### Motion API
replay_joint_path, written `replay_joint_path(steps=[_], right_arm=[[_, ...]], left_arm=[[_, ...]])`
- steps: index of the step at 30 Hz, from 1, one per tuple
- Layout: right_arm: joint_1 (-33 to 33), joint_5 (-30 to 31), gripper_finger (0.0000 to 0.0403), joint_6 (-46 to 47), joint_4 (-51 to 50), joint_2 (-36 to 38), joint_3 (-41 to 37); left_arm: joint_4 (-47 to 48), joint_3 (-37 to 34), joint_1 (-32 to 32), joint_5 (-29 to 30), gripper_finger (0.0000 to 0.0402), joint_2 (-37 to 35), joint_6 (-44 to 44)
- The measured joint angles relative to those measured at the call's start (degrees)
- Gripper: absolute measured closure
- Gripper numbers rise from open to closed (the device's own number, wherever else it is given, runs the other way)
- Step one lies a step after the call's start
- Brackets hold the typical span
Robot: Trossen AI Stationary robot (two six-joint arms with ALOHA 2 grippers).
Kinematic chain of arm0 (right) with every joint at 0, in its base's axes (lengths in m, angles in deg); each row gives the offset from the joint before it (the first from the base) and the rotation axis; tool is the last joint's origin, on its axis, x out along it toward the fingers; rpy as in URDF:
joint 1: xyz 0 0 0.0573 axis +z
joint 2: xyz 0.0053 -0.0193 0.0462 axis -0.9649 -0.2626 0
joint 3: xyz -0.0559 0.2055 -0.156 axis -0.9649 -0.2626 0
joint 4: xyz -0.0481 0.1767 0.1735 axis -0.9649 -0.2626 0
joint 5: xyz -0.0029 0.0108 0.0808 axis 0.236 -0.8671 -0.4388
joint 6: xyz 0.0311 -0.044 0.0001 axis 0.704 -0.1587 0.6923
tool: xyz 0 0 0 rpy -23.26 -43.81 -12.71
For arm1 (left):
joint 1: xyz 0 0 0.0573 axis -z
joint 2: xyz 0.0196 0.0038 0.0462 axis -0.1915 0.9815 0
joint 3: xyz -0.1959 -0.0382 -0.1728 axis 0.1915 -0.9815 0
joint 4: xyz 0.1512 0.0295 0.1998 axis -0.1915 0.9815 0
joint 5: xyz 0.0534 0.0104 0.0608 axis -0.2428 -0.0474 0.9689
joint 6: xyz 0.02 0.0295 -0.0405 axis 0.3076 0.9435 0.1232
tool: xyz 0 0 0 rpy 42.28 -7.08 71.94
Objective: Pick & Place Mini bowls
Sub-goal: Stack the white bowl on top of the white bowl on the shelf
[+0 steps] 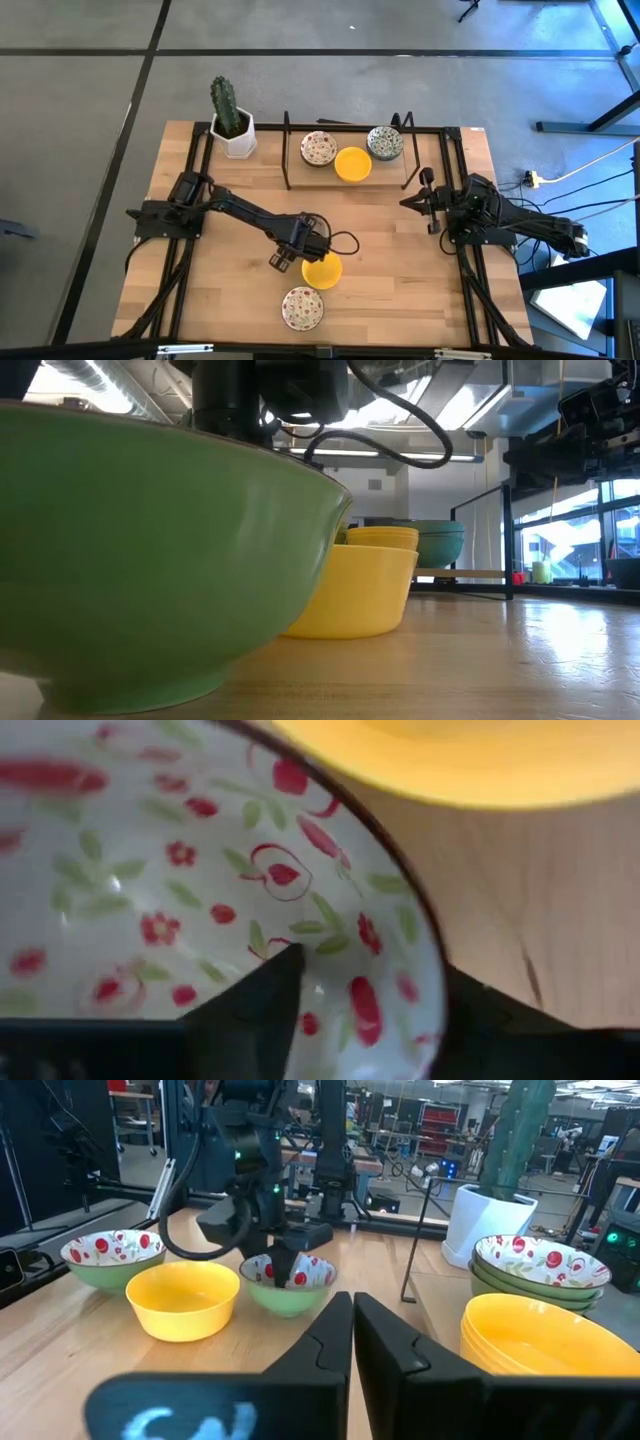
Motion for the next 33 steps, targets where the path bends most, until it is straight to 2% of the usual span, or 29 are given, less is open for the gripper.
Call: replay_joint_path(steps=[8, 12, 14, 22, 26, 30, 33], right_arm=[[0.0, 0.04, 0.0386, 0.0, 0.01, -0.31, 0.0], [0.0, 0.04, 0.0386, 0.02, 0.02, -0.31, 0.0], [0.0, 0.02, 0.0386, 0.08, 0.02, -0.31, 0.0], [0.0, 0.0, 0.0386, 0.26, 0.02, -0.31, 0.0], [0.0, -0.02, 0.0386, 0.26, 0.01, -0.31, 0.0], [0.0, -0.02, 0.0386, 0.26, 0.02, -0.31, 0.0], [0.0, -0.02, 0.0386, 0.25, 0.02, -0.33, 0.0]], left_arm=[[1.17, 0.31, 0.83, 5.36, 0.0382, -0.49, 4.21], [2.56, 0.02, 0.8, 8.88, 0.0385, -1.3, 4.64], [4.52, -0.21, 0.91, 7.96, 0.0387, -2.8, 4.45], [2.61, -1.93, 2.53, 8.59, 0.0387, -17.05, 3.93], [-2.68, -9.49, 2.87, 8.49, 0.0388, -28.48, 2.72], [-14.47, -24.58, 2.79, 5.8, 0.0388, -41.32, 1.93], [-24.84, -35.75, 2.81, 5.86, 0.0388, -50.67, 0.59]])
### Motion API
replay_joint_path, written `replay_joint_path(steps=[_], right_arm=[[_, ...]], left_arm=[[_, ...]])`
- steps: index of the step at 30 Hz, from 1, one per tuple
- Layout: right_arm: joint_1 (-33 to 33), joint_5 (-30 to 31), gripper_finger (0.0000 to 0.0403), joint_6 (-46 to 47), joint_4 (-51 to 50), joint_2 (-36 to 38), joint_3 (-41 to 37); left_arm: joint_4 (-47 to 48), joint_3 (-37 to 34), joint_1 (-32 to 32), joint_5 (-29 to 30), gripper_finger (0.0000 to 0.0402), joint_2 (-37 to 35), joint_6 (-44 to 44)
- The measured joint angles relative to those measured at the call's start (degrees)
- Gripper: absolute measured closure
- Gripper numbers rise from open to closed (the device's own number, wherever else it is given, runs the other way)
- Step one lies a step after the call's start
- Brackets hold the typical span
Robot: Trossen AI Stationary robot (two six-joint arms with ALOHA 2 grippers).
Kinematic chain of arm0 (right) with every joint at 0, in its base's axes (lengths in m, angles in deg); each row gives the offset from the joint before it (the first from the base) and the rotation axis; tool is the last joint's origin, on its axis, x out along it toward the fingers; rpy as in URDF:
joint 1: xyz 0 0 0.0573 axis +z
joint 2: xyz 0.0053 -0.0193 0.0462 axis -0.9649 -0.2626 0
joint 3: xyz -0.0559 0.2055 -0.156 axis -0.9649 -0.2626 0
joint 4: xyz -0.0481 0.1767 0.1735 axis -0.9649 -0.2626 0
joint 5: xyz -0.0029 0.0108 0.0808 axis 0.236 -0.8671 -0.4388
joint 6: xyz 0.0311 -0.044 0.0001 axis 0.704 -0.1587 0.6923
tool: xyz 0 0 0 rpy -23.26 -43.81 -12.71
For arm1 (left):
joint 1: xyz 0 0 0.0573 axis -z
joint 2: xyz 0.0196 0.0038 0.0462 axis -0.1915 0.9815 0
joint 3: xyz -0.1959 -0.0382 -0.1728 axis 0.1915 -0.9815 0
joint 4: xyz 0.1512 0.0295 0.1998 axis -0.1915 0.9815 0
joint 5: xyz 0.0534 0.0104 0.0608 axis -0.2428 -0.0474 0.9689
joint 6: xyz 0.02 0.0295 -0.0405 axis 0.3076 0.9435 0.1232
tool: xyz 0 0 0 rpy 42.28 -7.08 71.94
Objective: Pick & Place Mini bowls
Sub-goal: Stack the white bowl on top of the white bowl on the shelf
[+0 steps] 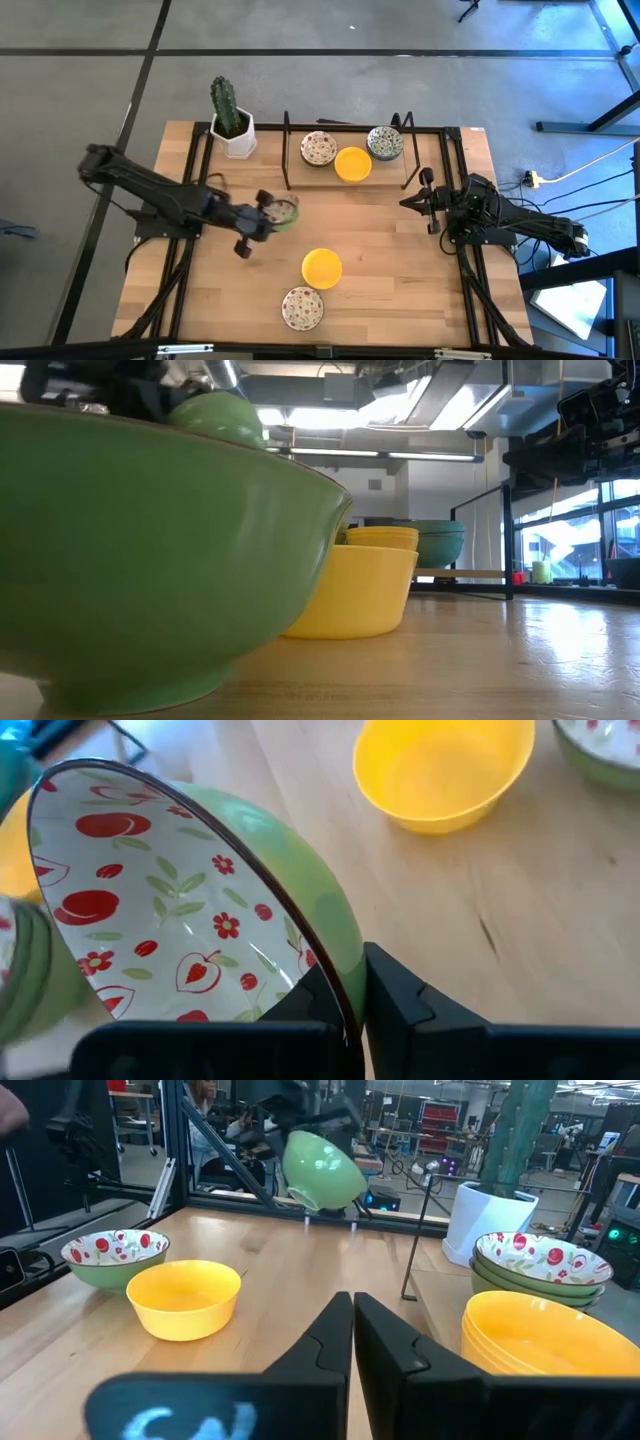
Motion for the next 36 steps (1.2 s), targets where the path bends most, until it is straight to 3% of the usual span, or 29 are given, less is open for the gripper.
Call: replay_joint_path(steps=[4, 8, 14, 19, 26, 32, 36], right_arm=[[0.0, 0.02, 0.0386, -0.18, 0.0, 0.0, 0.0], [0.0, 0.02, 0.0386, -0.19, 0.0, 0.0, 0.0], [0.0, 0.03, 0.0386, -0.21, 0.0, 0.02, 0.0], [0.02, 0.04, 0.0386, -0.21, 0.0, 0.02, 0.0], [0.0, 0.72, 0.0386, -0.45, 0.0, 0.02, 0.0], [0.0, 4.04, 0.0386, -0.45, -0.2, 0.02, 0.0], [0.0, 4.04, 0.0386, -0.45, -0.37, 0.02, 0.0]], left_arm=[[-11.61, -11.46, -0.02, -0.8, 0.0388, -9.72, -2.75], [-20.29, -18.29, 0.06, -2.25, 0.0388, -15.3, -6.74], [-22.8, -17.9, -0.07, 15.56, 0.0388, -14.67, -14.42], [-21.27, -6.7, -0.41, 20.87, 0.0388, -9.85, -10.83], [-1.59, 20.34, -9.16, 30.03, 0.0388, 3.57, -5.99], [12.41, 38.15, -19.94, 21.75, 0.0387, 20.43, -0.88], [17.26, 45.66, -22.76, 21.13, 0.0387, 31.01, 1.91]])
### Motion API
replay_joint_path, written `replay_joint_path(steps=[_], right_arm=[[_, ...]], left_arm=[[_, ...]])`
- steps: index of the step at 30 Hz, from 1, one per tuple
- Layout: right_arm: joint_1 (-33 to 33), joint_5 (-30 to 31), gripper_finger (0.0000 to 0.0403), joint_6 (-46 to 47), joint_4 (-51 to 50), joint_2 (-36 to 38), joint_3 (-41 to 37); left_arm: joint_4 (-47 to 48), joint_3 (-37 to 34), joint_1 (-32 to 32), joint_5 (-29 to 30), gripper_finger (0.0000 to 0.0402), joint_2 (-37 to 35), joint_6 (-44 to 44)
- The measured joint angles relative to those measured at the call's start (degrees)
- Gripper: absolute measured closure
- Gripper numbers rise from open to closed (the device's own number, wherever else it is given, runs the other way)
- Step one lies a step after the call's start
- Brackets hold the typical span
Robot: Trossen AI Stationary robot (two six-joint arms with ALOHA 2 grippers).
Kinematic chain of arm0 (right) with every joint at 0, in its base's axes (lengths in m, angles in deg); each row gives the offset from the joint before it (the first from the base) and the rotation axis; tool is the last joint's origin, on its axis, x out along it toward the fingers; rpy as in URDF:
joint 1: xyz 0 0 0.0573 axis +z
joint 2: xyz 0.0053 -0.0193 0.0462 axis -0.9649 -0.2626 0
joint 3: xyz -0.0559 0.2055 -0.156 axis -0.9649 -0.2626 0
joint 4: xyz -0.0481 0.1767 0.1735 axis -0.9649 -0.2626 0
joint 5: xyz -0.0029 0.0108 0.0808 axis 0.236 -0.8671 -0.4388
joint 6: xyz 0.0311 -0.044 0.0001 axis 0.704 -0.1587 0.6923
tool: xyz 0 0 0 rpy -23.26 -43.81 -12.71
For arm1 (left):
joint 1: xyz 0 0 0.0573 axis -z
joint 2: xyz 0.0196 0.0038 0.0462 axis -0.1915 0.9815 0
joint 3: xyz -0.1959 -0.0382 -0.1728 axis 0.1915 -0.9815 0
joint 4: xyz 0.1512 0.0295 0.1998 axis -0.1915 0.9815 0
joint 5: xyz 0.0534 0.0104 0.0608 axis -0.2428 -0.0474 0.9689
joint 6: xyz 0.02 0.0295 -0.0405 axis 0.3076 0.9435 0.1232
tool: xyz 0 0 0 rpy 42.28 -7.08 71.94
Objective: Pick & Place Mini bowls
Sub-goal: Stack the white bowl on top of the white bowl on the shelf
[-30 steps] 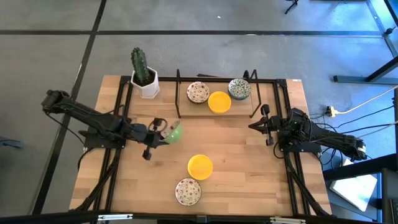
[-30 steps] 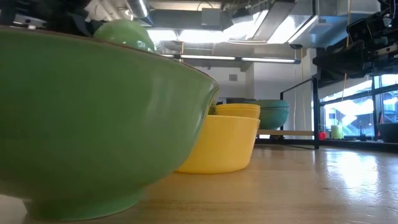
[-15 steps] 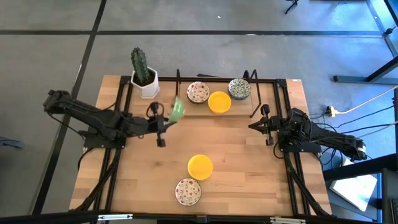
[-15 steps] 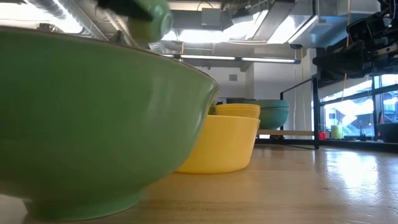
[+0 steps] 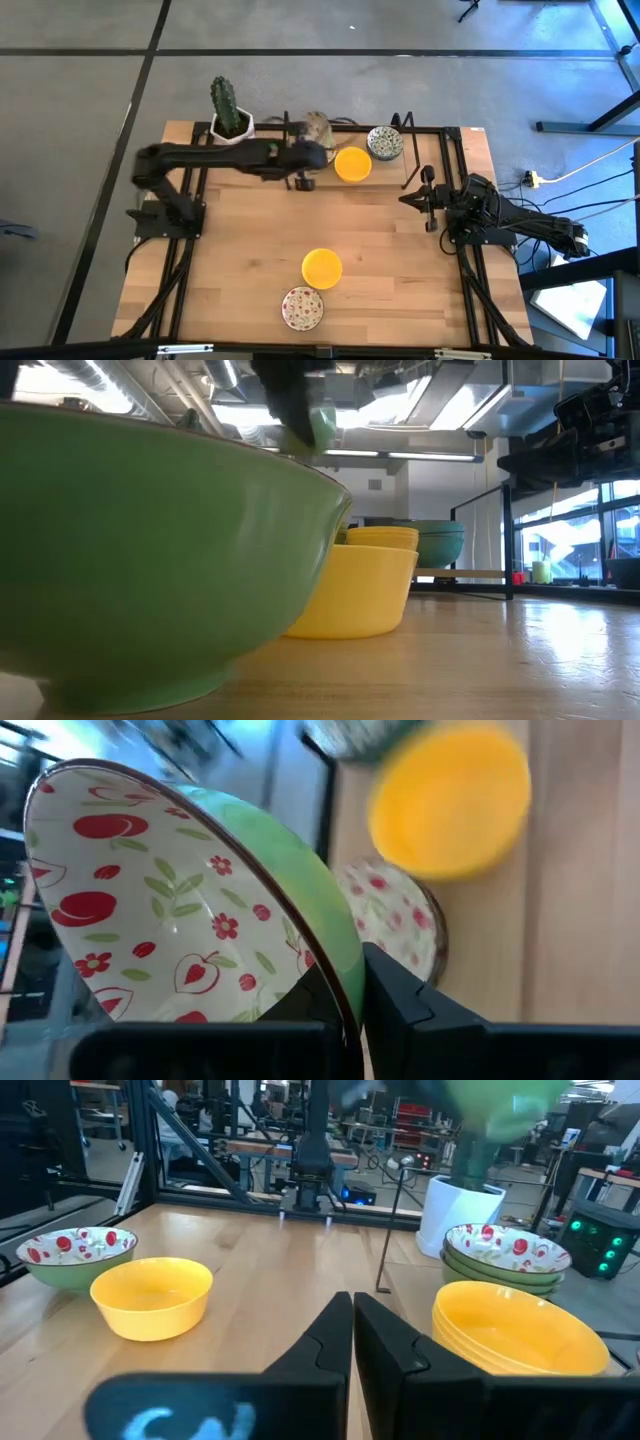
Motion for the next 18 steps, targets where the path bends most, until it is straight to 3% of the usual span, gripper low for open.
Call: replay_joint_path(steps=[9, 18], right_arm=[[0.0, 0.0, 0.0386, 0.0, 0.26, 0.0, 0.0], [0.0, 0.0, 0.0386, 0.04, 0.16, 0.0, 0.0]], left_arm=[[14.86, 13.92, -1.96, -4.7, 0.0387, 17.36, -0.83], [17.35, 16.91, -3.99, -5.41, 0.0387, 22.01, -1.51]])
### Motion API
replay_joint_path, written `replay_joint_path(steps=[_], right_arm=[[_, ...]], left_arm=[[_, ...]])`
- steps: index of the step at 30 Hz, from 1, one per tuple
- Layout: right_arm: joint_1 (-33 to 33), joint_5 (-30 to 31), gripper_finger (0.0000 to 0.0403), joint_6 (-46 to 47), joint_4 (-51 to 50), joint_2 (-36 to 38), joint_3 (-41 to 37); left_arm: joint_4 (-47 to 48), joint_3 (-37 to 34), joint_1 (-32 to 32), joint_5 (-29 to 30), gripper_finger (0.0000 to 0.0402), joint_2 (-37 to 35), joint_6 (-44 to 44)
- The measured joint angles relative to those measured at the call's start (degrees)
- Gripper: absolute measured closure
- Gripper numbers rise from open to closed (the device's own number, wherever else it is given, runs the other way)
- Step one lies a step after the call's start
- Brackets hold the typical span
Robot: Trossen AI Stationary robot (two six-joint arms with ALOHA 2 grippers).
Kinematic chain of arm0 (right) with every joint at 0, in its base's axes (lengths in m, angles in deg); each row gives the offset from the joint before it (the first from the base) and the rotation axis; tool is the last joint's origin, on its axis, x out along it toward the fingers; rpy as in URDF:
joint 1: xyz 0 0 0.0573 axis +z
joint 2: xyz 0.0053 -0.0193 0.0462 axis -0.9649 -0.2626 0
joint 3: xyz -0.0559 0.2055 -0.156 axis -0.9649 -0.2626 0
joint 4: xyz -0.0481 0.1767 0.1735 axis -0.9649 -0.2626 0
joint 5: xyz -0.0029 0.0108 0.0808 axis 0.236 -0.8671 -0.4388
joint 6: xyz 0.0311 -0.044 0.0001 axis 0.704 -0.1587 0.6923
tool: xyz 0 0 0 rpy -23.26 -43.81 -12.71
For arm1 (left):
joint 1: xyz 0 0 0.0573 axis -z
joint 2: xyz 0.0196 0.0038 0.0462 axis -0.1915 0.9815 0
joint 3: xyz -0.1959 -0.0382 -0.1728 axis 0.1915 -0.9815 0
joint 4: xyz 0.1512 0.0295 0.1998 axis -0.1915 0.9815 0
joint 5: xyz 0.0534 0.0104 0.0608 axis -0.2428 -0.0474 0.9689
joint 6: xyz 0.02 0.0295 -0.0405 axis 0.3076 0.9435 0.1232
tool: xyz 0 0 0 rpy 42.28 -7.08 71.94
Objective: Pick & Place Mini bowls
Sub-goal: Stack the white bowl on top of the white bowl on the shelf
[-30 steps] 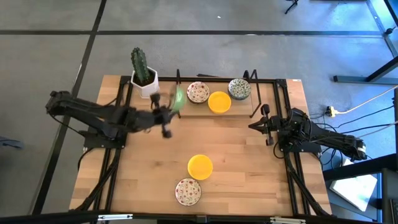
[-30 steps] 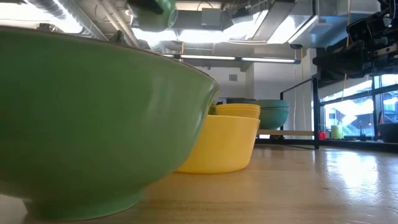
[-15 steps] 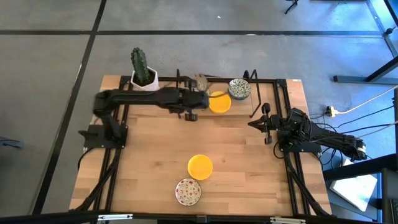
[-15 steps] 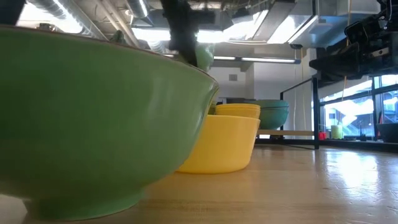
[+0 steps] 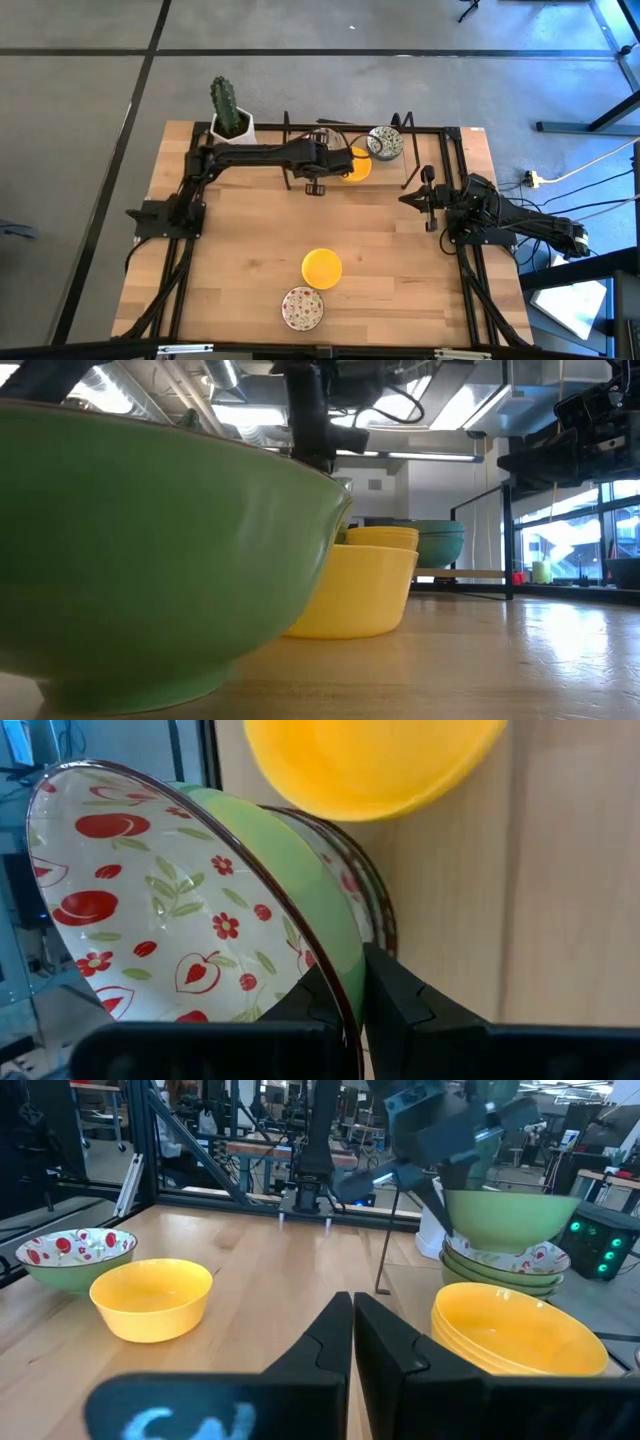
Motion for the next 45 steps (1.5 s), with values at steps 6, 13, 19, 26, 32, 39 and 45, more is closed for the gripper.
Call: replay_joint_path(steps=[6, 13, 19, 26, 32, 39, 45], right_arm=[[0.0, 0.0, 0.0386, -0.02, 0.01, 0.0, 0.0], [0.0, 0.01, 0.0386, -0.02, 0.01, 0.0, 0.0], [0.02, 0.02, 0.0386, 0.0, 0.0, 0.0, 0.0], [0.02, 0.0, 0.0386, 0.2, 0.02, 0.0, 0.0], [0.01, 0.0, 0.0386, 0.22, 0.02, 0.0, 0.0], [0.0, 0.02, 0.0386, 0.46, 0.02, 0.0, 0.0], [0.01, 0.0, 0.0386, 0.39, 0.0, 0.0, 0.0]], left_arm=[[-0.48, 0.02, -2.33, -1.45, 0.0387, 0.02, -2.01], [-0.48, 0.02, -3.67, -2.54, 0.0387, 0.02, -2.01], [-0.17, -0.02, -3.78, -3.39, 0.0387, 0.9, -0.95], [-0.5, 0.04, -3.78, -4.03, 0.0386, 0.72, -0.93], [-0.49, 0.04, -3.79, -4.62, 0.0386, 0.72, -0.77], [0.24, -0.02, -3.8, -4.89, 0.0386, 1.5, -0.52], [0.06, -0.02, -3.8, -4.93, 0.0386, 1.88, -0.1]])
